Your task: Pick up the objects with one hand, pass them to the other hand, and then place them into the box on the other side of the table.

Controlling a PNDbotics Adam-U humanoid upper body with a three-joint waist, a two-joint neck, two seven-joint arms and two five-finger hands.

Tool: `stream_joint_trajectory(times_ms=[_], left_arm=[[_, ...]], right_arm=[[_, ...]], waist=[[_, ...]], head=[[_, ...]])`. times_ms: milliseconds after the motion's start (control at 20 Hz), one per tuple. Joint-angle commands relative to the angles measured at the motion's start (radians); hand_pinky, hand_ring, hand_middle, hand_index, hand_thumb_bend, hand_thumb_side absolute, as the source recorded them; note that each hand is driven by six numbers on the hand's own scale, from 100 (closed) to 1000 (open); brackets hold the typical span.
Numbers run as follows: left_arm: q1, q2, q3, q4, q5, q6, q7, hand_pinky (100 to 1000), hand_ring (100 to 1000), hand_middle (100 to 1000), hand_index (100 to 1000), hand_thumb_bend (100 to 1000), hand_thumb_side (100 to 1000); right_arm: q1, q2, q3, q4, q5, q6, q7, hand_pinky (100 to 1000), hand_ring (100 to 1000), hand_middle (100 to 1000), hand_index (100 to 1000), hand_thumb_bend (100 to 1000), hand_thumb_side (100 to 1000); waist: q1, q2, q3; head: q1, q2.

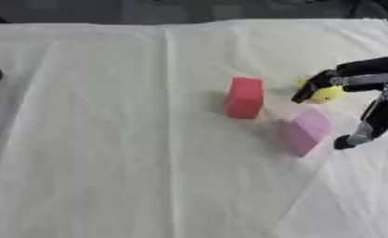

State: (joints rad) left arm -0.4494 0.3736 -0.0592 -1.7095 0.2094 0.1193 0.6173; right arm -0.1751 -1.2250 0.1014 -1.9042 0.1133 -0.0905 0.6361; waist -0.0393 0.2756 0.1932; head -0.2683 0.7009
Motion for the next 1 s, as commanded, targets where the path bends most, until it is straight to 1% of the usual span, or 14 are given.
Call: stream_joint_trajectory(times_ms=[50, 300, 550, 750, 1000], left_arm=[[-0.019, 0.008, 0.001, -0.02, 0.004, -0.001, -0.004, 687, 721, 763, 744, 163, 822], [-0.026, 0.005, -0.003, -0.021, 0.005, 0.001, -0.008, 688, 721, 763, 744, 161, 825], [-0.03, 0.002, -0.005, -0.022, 0.006, 0.001, -0.01, 688, 722, 763, 744, 160, 826], [-0.033, 0.001, -0.008, -0.022, 0.007, 0.002, -0.014, 688, 722, 764, 744, 159, 827], [-0.035, 0.0, -0.01, -0.021, 0.007, 0.003, -0.017, 689, 723, 764, 744, 159, 828]], right_arm=[[-0.013, -0.011, -0.007, 0.018, 0.016, -0.003, 0.002, 957, 884, 830, 912, 519, 100], [-0.019, 0.008, 0.002, 0.043, 0.033, -0.009, 0.004, 955, 883, 829, 912, 518, 100], [-0.028, 0.028, 0.011, 0.074, 0.054, -0.012, 0.012, 954, 882, 827, 910, 515, 100], [-0.034, 0.043, 0.019, 0.104, 0.068, -0.017, 0.015, 954, 880, 824, 908, 515, 100], [-0.042, 0.052, 0.031, 0.11, 0.069, -0.029, 0.03, 951, 877, 817, 903, 515, 100]], waist=[[0.0, 0.004, 0.004], [0.001, 0.013, 0.01], [0.001, 0.017, 0.015], [0.001, 0.018, 0.018], [0.0, 0.02, 0.021]], head=[[-0.007, -0.014], [-0.017, -0.021], [-0.055, -0.021], [-0.051, -0.024], [-0.048, -0.023]])
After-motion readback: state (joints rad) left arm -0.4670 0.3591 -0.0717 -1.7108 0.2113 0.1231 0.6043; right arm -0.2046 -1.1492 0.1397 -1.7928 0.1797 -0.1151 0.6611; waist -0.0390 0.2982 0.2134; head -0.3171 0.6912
